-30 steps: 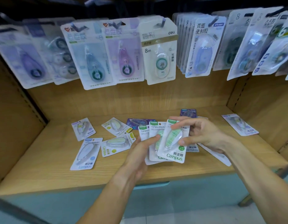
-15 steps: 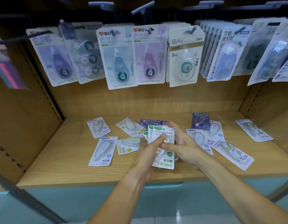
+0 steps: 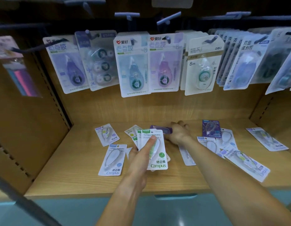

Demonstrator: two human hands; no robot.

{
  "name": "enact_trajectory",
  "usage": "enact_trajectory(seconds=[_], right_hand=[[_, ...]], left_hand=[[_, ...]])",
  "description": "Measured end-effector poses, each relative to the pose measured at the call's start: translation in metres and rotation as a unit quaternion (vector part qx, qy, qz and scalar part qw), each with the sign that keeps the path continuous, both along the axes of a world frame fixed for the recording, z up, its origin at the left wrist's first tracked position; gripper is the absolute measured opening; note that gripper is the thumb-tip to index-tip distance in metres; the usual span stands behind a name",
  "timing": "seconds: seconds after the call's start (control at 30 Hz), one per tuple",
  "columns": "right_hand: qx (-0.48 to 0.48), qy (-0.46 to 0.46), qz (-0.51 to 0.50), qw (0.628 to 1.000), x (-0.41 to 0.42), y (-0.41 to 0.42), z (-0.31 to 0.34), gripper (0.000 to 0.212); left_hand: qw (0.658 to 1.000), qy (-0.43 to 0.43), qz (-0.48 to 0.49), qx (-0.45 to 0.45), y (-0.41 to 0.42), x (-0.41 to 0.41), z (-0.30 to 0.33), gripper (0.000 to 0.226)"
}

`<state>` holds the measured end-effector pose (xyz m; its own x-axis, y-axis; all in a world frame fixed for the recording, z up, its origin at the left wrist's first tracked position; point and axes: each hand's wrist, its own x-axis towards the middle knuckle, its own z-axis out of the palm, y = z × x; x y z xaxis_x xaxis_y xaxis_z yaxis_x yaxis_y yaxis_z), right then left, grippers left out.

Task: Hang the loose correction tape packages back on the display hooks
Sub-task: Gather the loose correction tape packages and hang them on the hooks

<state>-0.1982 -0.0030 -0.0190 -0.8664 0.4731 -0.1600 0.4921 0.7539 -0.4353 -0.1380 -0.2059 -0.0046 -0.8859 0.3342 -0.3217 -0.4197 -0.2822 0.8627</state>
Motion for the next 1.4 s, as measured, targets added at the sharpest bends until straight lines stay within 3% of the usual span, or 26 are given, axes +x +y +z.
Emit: enact_trajectory(seconds=[0.07,0.17,0.3,0.43,0.5,0.6,0.73,0.87,0.97,1.13,1.17,1.23,1.3,1.4], right_hand=[[-0.024,0.033,-0.015,0.999,0.001,-0.001,0.005,0.060],[-0.064,0.188,-0.050,0.979,0.012,0.004,0.017,0.062],[-0.229,0.270,-0.028,0.935,0.058,0.008,0.041,0.070],[-0.427,0.316,0.016,0.847,0.113,0.022,0.055,0.058],[-0.510,0.308,0.038,0.802,0.127,0.034,0.058,0.052],[-0.555,0.263,0.062,0.787,0.136,0.053,0.060,0.065],[-0.574,0.202,0.030,0.793,0.132,0.040,0.049,0.030],[-0.524,0.185,-0.035,0.831,0.120,0.010,0.030,0.013],[-0.481,0.202,-0.083,0.849,0.114,0.004,0.024,0.012],[-0.413,0.219,-0.091,0.879,0.115,0.002,0.023,0.016],[-0.365,0.240,-0.106,0.893,0.114,0.010,0.022,0.017],[-0.169,0.255,-0.149,0.940,0.108,0.036,0.018,0.021],[0.012,0.213,-0.196,0.957,0.098,0.065,0.011,0.024],[0.124,0.124,-0.212,0.961,0.078,0.096,0.002,0.038]], left_hand=[[1.000,-0.003,-0.002,-0.007,-0.004,-0.001,0.000,0.049],[1.000,-0.005,0.005,0.004,-0.006,-0.004,0.000,0.048],[1.000,-0.021,-0.003,0.008,-0.003,-0.006,-0.003,0.055],[0.999,-0.029,-0.011,0.010,0.004,-0.009,-0.005,0.068],[0.999,-0.032,-0.012,0.008,0.008,-0.008,-0.004,0.063],[0.999,-0.026,-0.025,0.004,0.013,-0.001,0.001,0.048],[0.998,-0.019,-0.063,-0.017,0.021,0.006,0.001,0.046],[0.996,-0.003,-0.075,-0.037,0.031,0.014,0.004,0.055],[0.996,0.005,-0.092,-0.014,0.034,0.018,0.008,0.060],[0.996,0.011,-0.084,-0.016,0.038,0.021,0.006,0.050],[0.997,0.006,-0.078,-0.014,0.040,0.021,0.006,0.051],[0.998,-0.003,-0.067,-0.010,0.043,0.021,0.005,0.054],[0.998,-0.004,-0.057,-0.006,0.046,0.021,0.005,0.047],[0.998,-0.016,-0.057,0.011,0.049,0.024,0.008,0.044]])
